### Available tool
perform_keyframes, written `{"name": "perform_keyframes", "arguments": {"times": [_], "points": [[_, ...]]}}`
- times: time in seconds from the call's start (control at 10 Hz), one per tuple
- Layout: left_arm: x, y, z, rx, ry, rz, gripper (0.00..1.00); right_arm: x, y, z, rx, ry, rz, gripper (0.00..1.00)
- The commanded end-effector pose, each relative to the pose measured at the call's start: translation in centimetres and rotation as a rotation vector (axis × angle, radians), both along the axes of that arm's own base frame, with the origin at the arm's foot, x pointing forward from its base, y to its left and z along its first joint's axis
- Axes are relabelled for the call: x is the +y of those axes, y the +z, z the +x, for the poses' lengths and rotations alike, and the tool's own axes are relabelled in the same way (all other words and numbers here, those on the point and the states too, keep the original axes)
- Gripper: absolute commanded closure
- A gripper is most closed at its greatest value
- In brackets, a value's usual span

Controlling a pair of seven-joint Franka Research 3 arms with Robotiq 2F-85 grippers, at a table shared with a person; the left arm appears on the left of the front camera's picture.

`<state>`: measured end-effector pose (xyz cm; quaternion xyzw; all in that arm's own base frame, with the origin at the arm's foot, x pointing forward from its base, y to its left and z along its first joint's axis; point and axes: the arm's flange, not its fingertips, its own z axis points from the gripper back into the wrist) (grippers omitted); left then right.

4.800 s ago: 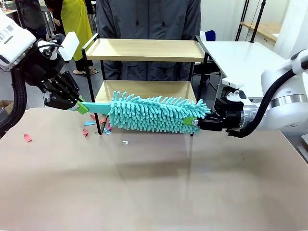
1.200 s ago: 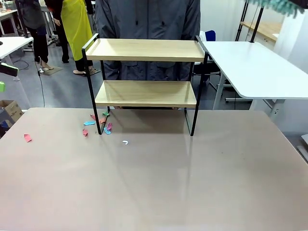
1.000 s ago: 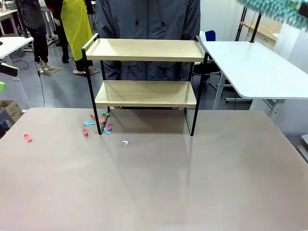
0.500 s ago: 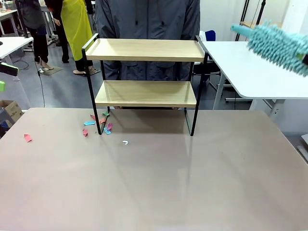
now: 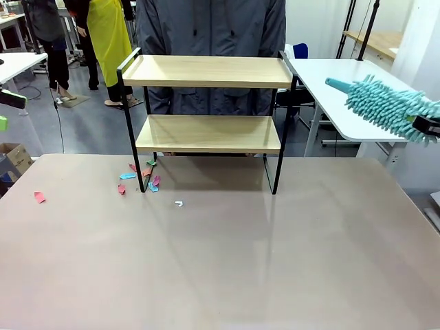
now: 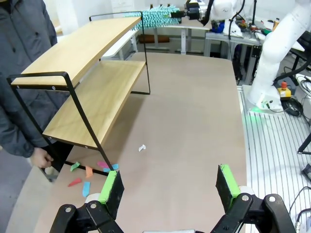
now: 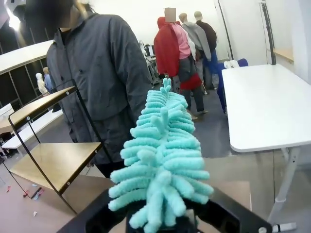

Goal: Clean the shelf.
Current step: Hand the Duster back to the human.

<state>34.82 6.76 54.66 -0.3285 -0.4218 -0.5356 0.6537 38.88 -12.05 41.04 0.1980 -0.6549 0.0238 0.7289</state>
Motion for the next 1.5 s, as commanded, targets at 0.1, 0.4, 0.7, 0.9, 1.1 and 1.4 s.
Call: {"name": "perform_keyframes", "arguments": {"times": [0.1, 0.4, 0.7, 0.9, 1.1, 1.4], "points": [[-0.09, 0.12, 0.08, -0.026, -0.009, -0.023, 0.0, -0.04, 0.14, -0.21, 0.022, -0.005, -0.009, 0.84], [-0.09, 0.12, 0.08, -0.026, -0.009, -0.023, 0.0, -0.04, 0.14, -0.21, 0.022, -0.005, -0.009, 0.84], [-0.09, 0.12, 0.08, -0.026, -0.009, -0.023, 0.0, -0.04, 0.14, -0.21, 0.022, -0.005, -0.009, 0.84], [-0.09, 0.12, 0.08, -0.026, -0.009, -0.023, 0.0, -0.04, 0.14, -0.21, 0.022, -0.005, -0.009, 0.84], [-0.09, 0.12, 0.08, -0.026, -0.009, -0.023, 0.0, -0.04, 0.14, -0.21, 0.022, -0.005, -0.009, 0.84], [-0.09, 0.12, 0.08, -0.026, -0.009, -0.023, 0.0, -0.04, 0.14, -0.21, 0.022, -0.005, -0.009, 0.84]]}}
